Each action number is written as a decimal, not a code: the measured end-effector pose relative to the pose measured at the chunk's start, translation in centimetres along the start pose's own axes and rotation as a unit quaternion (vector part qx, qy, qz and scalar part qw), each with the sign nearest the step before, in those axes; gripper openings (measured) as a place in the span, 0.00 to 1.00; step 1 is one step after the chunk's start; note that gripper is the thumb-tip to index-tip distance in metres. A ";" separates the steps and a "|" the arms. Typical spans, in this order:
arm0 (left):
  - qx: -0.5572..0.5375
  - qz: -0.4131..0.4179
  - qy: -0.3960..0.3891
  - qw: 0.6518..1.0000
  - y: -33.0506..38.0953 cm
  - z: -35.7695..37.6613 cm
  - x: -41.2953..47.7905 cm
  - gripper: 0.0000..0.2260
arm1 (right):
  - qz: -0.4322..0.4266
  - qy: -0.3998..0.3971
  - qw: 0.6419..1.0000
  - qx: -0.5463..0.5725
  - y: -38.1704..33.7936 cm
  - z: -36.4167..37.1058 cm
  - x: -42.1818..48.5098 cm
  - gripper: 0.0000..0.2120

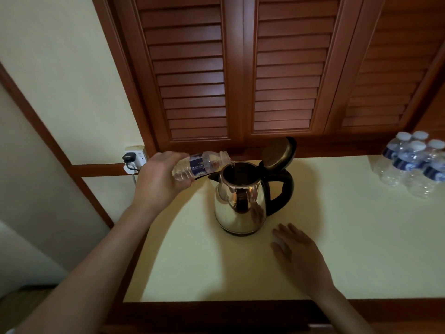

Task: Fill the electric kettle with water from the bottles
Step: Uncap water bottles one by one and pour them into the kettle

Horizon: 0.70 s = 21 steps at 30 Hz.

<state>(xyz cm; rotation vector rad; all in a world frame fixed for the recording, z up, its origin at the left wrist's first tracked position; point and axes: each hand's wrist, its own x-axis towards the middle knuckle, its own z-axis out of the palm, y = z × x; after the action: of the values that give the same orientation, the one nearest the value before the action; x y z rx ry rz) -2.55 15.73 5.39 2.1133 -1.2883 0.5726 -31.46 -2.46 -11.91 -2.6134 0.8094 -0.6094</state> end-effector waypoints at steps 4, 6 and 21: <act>0.009 0.001 0.000 1.000 0.1 -0.1 0.2 0.26 | -0.003 0.009 1.000 -0.001 0.1 0.1 0.0 0.19; 0.014 0.004 0.002 1.000 0.2 -0.1 0.3 0.25 | -0.008 0.013 1.000 -0.002 0.2 0.2 0.1 0.19; 0.022 0.015 -0.002 1.000 0.6 -0.3 0.2 0.24 | -0.015 0.017 1.000 -0.003 0.4 0.4 0.2 0.23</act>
<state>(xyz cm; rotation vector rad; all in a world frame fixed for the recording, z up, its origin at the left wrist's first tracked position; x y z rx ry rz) -3.02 15.60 5.84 2.1352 -1.3217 0.6158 -31.30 -2.78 -12.35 -2.6323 0.7837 -0.6617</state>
